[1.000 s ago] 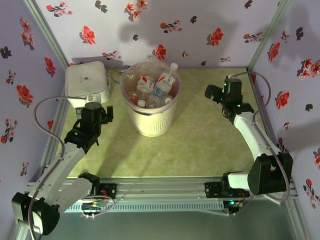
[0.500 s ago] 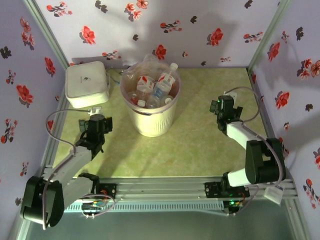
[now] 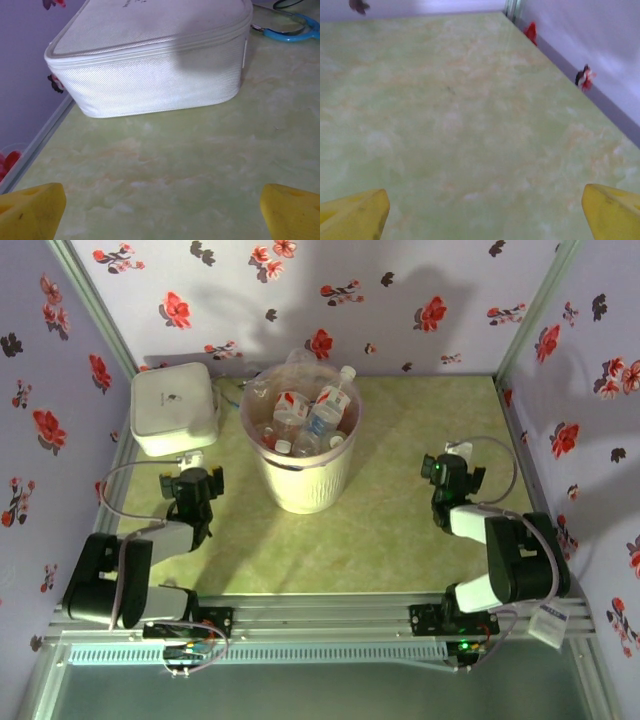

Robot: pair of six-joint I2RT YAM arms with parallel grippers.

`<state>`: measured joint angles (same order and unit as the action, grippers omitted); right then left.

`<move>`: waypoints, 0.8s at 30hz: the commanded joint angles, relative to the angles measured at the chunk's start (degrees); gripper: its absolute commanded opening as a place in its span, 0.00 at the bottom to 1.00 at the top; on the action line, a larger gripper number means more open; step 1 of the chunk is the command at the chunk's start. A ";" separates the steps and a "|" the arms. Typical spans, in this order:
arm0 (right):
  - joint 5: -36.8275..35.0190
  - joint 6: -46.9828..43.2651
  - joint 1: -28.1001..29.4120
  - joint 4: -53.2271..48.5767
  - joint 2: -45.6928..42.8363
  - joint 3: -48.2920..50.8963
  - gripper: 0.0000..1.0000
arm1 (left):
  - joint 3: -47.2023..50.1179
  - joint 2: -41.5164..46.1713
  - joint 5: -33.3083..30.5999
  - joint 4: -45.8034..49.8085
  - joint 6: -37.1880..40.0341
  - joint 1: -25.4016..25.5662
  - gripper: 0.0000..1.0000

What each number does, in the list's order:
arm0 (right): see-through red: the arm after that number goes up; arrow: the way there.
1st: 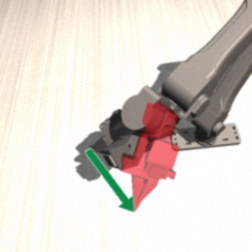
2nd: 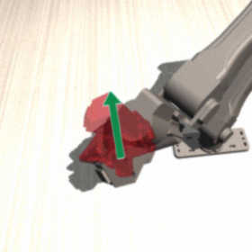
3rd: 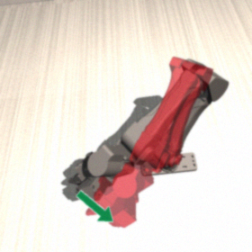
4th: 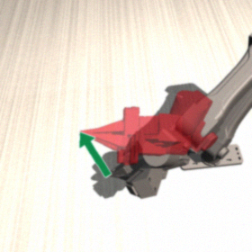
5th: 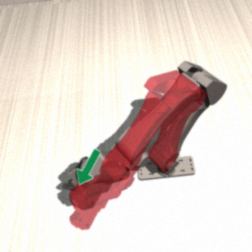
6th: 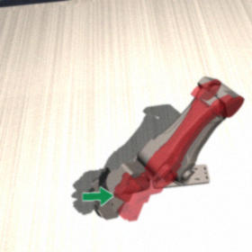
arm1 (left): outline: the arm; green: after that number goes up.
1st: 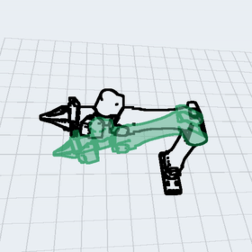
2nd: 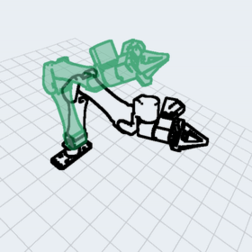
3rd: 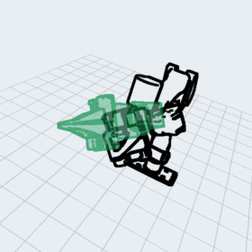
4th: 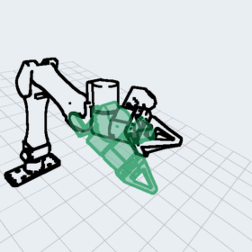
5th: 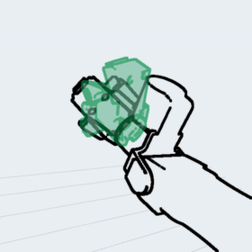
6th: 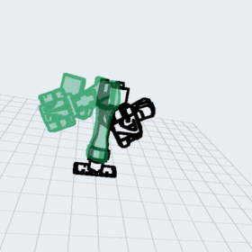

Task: Put the plastic bottles in the bin

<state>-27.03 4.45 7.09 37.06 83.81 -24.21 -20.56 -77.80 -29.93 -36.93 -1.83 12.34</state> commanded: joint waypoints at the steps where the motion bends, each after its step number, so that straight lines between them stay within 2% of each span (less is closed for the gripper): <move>1: -0.33 -1.47 -0.24 12.51 2.42 2.08 0.99 | -2.71 -2.20 1.58 -5.47 4.10 -0.56 1.00; 6: 0.63 -1.15 -0.50 14.83 2.04 3.65 0.99 | -2.82 -2.80 4.53 -6.47 5.26 -1.82 1.00; 10: 4.05 -0.28 -1.86 18.30 2.95 5.55 0.99 | -2.17 -2.38 6.87 -7.32 4.30 -3.73 1.00; 12: 2.91 -0.73 -1.83 25.43 7.37 6.15 1.00 | -1.46 -1.93 8.19 -8.05 3.61 -4.79 1.00; 13: 2.82 -0.77 -1.82 24.60 7.53 5.92 1.00 | -0.92 -1.70 9.19 -8.77 3.28 -5.31 1.00; 15: 3.74 0.62 -2.12 15.48 4.57 3.79 0.99 | -0.25 -1.72 10.67 -9.94 2.52 -6.49 1.00; 17: 3.07 0.43 -2.35 19.39 6.35 4.06 0.99 | -0.09 -2.37 11.68 -10.84 1.89 -7.47 1.00; 24: 3.73 1.74 -3.35 16.29 5.58 3.29 0.99 | -0.94 -10.17 13.93 -16.24 1.69 -8.83 1.00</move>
<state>-23.55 4.69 4.56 54.06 89.69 -19.46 -21.28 -84.42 -17.80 -48.47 0.64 4.36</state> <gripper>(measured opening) 0.993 0.996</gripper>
